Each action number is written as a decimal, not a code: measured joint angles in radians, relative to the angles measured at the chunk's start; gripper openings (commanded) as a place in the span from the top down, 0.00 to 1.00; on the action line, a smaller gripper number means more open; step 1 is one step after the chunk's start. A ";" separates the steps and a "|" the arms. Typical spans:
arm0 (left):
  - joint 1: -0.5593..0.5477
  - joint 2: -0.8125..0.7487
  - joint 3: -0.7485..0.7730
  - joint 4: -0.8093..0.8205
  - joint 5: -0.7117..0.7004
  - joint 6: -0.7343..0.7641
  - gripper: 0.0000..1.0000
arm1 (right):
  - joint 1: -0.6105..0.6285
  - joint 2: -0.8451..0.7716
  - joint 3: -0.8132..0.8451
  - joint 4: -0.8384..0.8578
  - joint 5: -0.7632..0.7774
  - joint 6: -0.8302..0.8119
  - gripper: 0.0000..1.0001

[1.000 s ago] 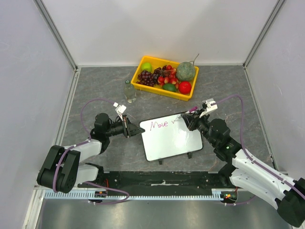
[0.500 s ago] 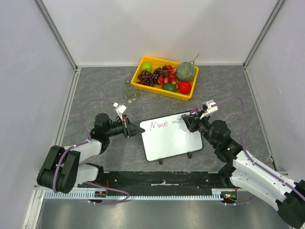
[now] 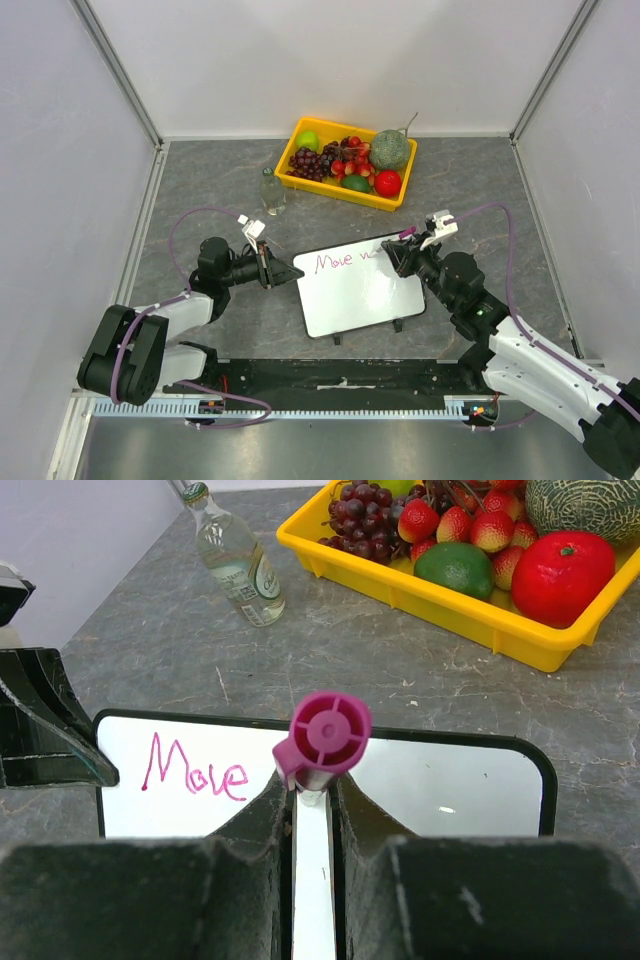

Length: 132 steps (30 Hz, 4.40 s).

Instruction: Write a sentence on the whiteboard

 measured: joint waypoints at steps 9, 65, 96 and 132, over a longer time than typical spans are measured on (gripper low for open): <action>0.000 -0.002 -0.002 0.000 0.000 0.000 0.98 | 0.000 0.008 0.000 0.012 0.022 0.003 1.00; 0.000 -0.002 -0.002 0.000 0.000 0.000 0.98 | 0.000 -0.007 -0.006 0.033 0.071 -0.012 1.00; 0.000 -0.002 -0.002 0.000 0.000 0.000 0.98 | 0.000 -0.038 0.011 0.010 0.062 0.014 1.00; 0.000 -0.002 -0.002 0.001 0.000 0.000 0.98 | 0.000 -0.044 -0.016 0.031 0.109 0.022 1.00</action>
